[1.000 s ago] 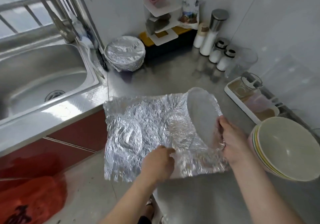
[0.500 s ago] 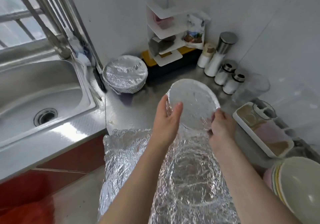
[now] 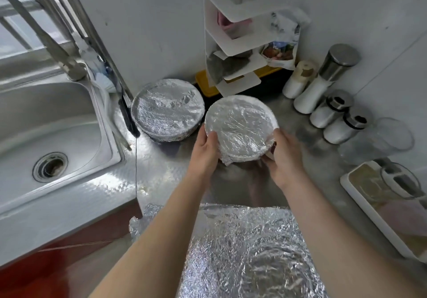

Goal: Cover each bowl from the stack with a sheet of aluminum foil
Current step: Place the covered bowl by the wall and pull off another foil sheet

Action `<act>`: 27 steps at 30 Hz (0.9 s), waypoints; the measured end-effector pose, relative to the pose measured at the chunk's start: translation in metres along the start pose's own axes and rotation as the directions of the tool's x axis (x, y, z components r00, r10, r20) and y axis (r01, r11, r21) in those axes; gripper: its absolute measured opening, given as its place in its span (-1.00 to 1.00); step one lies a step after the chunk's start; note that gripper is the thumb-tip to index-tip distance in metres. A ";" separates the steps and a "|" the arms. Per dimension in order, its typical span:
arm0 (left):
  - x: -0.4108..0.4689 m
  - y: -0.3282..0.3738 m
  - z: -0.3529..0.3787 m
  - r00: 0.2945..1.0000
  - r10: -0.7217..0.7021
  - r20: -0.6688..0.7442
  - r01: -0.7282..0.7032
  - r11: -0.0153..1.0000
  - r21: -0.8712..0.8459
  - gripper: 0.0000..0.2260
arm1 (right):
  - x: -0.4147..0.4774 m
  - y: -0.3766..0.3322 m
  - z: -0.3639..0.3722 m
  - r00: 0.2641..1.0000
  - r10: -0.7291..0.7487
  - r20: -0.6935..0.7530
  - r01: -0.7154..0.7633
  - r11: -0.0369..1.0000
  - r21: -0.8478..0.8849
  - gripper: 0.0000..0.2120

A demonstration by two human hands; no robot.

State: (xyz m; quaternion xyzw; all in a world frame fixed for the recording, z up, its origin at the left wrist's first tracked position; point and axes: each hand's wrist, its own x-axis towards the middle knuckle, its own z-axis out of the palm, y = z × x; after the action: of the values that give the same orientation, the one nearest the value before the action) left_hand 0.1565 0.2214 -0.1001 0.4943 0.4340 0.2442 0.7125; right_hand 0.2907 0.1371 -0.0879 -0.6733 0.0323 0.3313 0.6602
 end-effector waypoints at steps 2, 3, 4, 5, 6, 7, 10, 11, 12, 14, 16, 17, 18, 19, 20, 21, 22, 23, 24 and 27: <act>0.008 0.001 -0.001 1.000 -0.001 -0.028 -0.001 0.999 -0.047 -0.57 | 0.004 0.000 0.003 1.000 0.011 0.024 -0.011 0.999 0.035 -0.81; 0.010 0.001 -0.001 0.999 -0.007 -0.044 0.005 0.998 -0.060 -0.50 | 0.004 0.000 0.004 0.999 0.010 0.043 -0.011 0.999 0.043 -0.83; 0.010 0.002 -0.001 0.998 -0.022 -0.057 0.018 0.998 -0.065 -0.45 | 0.004 -0.001 0.005 0.998 0.005 0.059 -0.008 0.999 0.043 -0.83; 0.010 0.000 -0.001 0.997 -0.033 -0.066 0.031 0.999 -0.045 -0.44 | 0.003 -0.002 0.005 0.998 0.001 0.066 -0.004 0.999 0.039 -0.83; 0.006 0.000 -0.001 0.996 -0.036 -0.081 0.036 0.999 -0.002 -0.47 | 0.003 -0.002 0.004 0.997 -0.006 0.070 0.005 1.000 0.027 -0.82; 0.000 0.000 0.000 0.995 -0.017 -0.101 0.021 0.999 0.041 -0.53 | 0.001 -0.003 0.003 0.997 -0.011 0.074 0.010 1.000 0.011 -0.82; -0.015 -0.006 0.006 0.982 0.009 -0.190 0.005 0.997 0.074 -0.64 | 0.001 -0.006 0.002 0.996 0.002 0.087 0.000 1.000 -0.018 -0.86; -0.017 -0.006 0.007 0.980 -0.003 -0.200 0.013 0.999 0.047 -0.65 | 0.001 -0.006 0.002 0.997 0.011 0.082 -0.009 1.000 -0.019 -0.86; -0.016 -0.006 0.009 0.980 -0.018 -0.196 0.021 1.000 0.014 -0.66 | 0.001 -0.006 0.002 0.997 0.018 0.076 -0.016 1.000 -0.021 -0.86; -0.011 -0.003 0.012 0.981 -0.040 -0.188 0.035 0.999 -0.028 -0.70 | -0.001 -0.006 0.003 0.997 0.034 0.075 -0.032 0.999 -0.019 -0.84; -0.004 0.000 0.011 0.978 -0.045 -0.206 0.036 0.998 -0.049 -0.73 | -0.003 -0.006 0.001 0.995 0.051 0.082 -0.051 0.999 0.000 -0.87; -0.001 0.002 0.009 0.977 -0.045 -0.209 0.032 0.997 -0.066 -0.75 | -0.003 -0.007 0.001 0.994 0.058 0.091 -0.059 0.998 0.011 -0.88; 0.001 0.002 0.008 0.978 -0.052 -0.203 0.035 0.996 -0.087 -0.77 | -0.003 -0.006 0.000 0.993 0.060 0.101 -0.062 0.998 0.019 -0.89; 0.001 0.003 0.008 0.980 -0.057 -0.191 0.038 0.994 -0.102 -0.78 | -0.004 -0.007 -0.001 0.992 0.059 0.109 -0.063 0.998 0.029 -0.89; 0.003 0.003 0.007 0.982 -0.064 -0.180 0.045 0.993 -0.107 -0.78 | -0.004 -0.007 0.000 0.992 0.056 0.114 -0.061 0.997 0.040 -0.89; 0.003 0.003 0.007 0.983 -0.072 -0.171 0.054 0.993 -0.105 -0.77 | -0.005 -0.008 0.001 0.992 0.054 0.118 -0.060 0.997 0.054 -0.89; 0.003 0.002 0.006 0.983 -0.078 -0.163 0.062 0.993 -0.102 -0.76 | -0.005 -0.010 0.002 0.992 0.048 0.120 -0.056 0.996 0.067 -0.89; 0.003 0.004 0.006 0.983 -0.088 -0.160 0.072 0.993 -0.098 -0.74 | -0.005 -0.011 0.003 0.991 0.046 0.128 -0.057 0.995 0.082 -0.89; 0.002 0.005 0.006 0.982 -0.097 -0.161 0.083 0.992 -0.091 -0.70 | -0.006 -0.012 0.003 0.989 0.050 0.136 -0.062 0.994 0.090 -0.87; -0.010 0.007 0.003 0.982 -0.091 -0.163 0.090 0.996 -0.015 -0.68 | -0.007 -0.011 -0.005 0.991 0.038 0.130 -0.033 0.999 -0.042 -0.89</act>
State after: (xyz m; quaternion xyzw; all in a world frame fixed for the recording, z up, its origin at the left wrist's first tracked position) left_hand 0.1547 0.2145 -0.0894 0.4496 0.5119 0.2530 0.6869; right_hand 0.2928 0.1313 -0.0756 -0.6625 -0.0057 0.3869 0.6414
